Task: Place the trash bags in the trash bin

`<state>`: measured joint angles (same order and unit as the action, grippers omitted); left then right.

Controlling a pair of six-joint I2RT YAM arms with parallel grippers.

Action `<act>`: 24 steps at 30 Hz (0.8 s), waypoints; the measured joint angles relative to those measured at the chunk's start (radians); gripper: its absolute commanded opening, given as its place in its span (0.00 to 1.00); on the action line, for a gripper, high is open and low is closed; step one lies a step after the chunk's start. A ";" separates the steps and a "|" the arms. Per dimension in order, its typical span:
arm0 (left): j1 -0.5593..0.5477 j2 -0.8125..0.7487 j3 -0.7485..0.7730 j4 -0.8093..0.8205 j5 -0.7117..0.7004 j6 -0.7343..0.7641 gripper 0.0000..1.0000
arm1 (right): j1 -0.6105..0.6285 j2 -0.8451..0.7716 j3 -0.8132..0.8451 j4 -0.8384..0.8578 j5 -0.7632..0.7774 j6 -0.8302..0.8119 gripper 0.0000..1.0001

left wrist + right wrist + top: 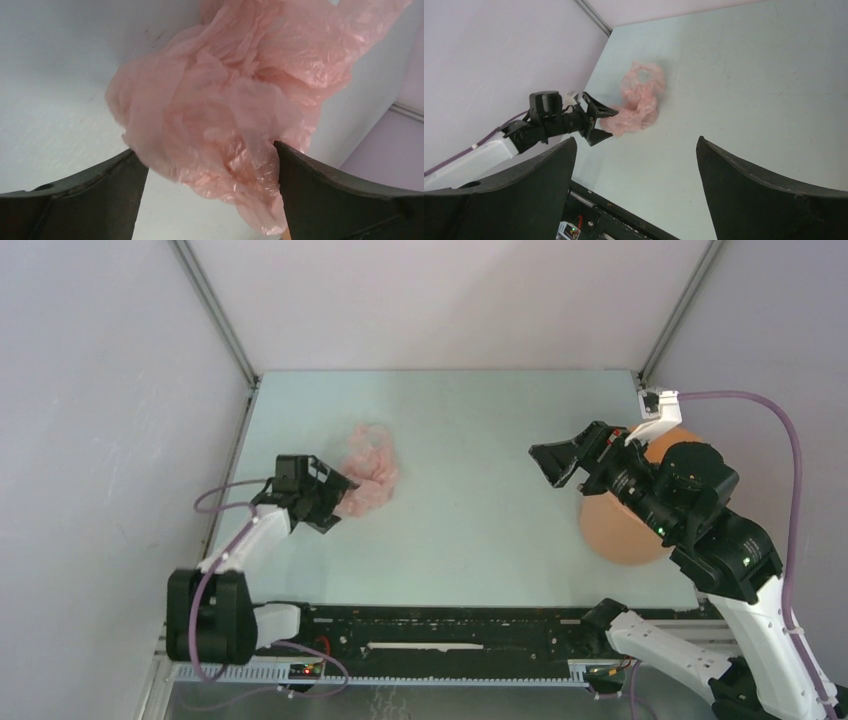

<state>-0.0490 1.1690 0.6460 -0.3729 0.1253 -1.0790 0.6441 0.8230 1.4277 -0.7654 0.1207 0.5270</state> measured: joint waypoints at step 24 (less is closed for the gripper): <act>-0.425 -0.115 0.128 -0.034 0.066 0.415 0.36 | 0.082 0.316 -0.062 -0.127 -0.258 -0.028 0.98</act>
<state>-0.4744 1.0542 0.7738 -0.4072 0.1917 -0.6640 0.7258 1.1389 1.3659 -0.8925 -0.1371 0.4988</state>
